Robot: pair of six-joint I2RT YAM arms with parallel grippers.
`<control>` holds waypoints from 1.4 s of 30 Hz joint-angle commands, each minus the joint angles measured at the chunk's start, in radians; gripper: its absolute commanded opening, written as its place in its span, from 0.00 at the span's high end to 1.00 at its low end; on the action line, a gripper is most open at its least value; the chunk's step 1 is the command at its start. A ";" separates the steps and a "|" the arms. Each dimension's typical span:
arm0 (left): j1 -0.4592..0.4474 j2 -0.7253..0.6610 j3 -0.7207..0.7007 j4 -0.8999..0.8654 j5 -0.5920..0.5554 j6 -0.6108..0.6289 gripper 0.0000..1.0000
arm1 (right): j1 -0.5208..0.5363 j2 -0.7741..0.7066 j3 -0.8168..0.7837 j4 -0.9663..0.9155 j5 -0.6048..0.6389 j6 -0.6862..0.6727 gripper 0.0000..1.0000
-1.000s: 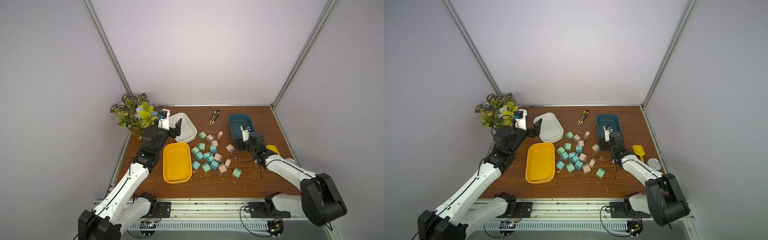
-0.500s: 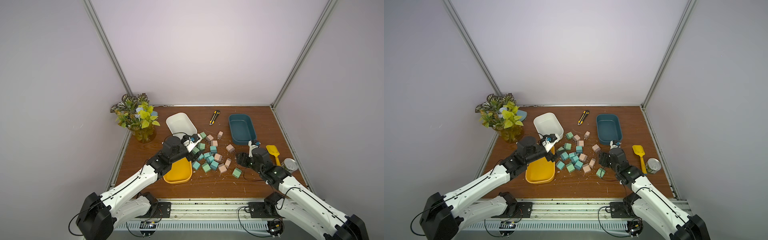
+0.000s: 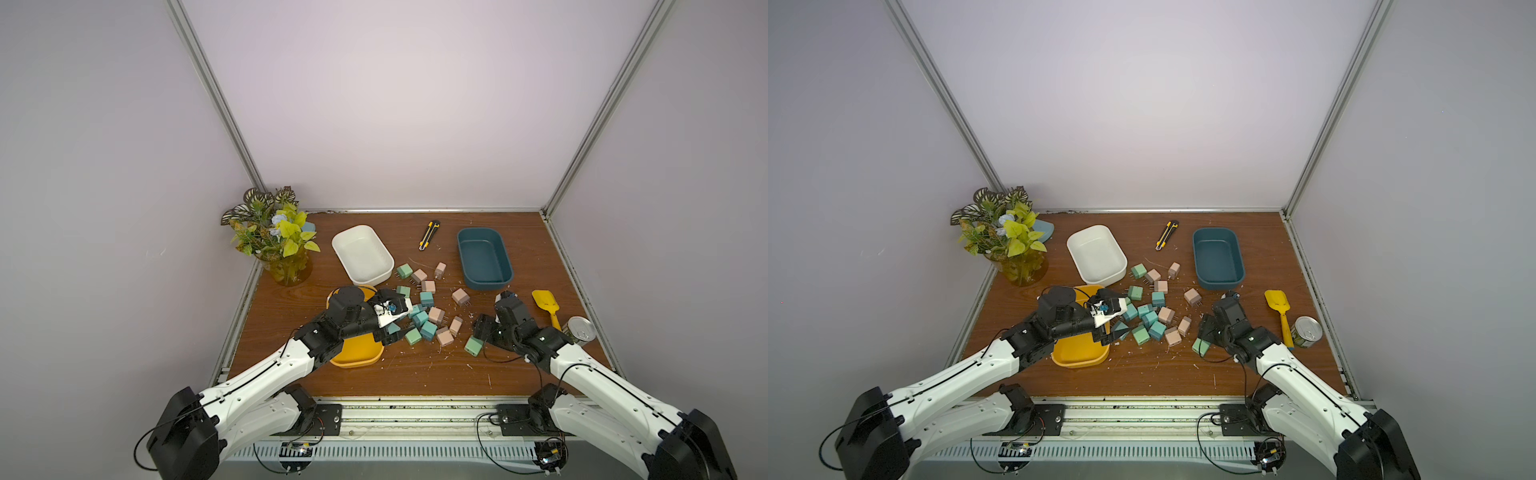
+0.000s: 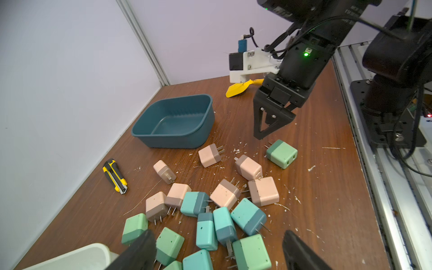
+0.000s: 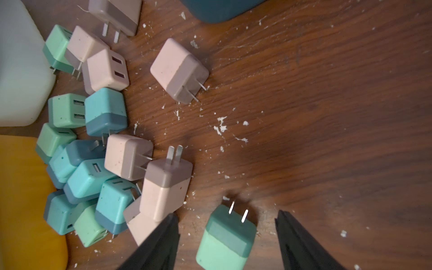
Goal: Place the plugs by color into the storage box
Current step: Pick up the plug from the center of the board.
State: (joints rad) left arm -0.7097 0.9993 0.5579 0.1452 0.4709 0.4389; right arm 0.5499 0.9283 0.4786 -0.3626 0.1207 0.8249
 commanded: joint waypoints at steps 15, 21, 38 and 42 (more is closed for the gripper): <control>-0.014 0.042 -0.011 0.016 0.085 0.055 0.15 | 0.096 0.074 0.006 -0.027 0.036 0.033 0.29; -0.016 0.038 -0.015 0.011 0.085 0.060 0.14 | 0.147 0.127 0.017 -0.013 0.065 0.034 0.27; -0.030 0.051 -0.021 0.003 0.085 0.076 0.14 | 0.180 0.159 -0.041 0.028 0.093 0.036 0.29; -0.036 0.064 -0.016 0.001 0.087 0.073 0.14 | 0.182 0.132 -0.058 0.022 0.103 0.038 0.35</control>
State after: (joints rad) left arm -0.7322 1.0546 0.5423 0.1490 0.5381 0.5053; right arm 0.7258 1.0817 0.4377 -0.3260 0.1967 0.8566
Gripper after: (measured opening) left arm 0.856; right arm 0.656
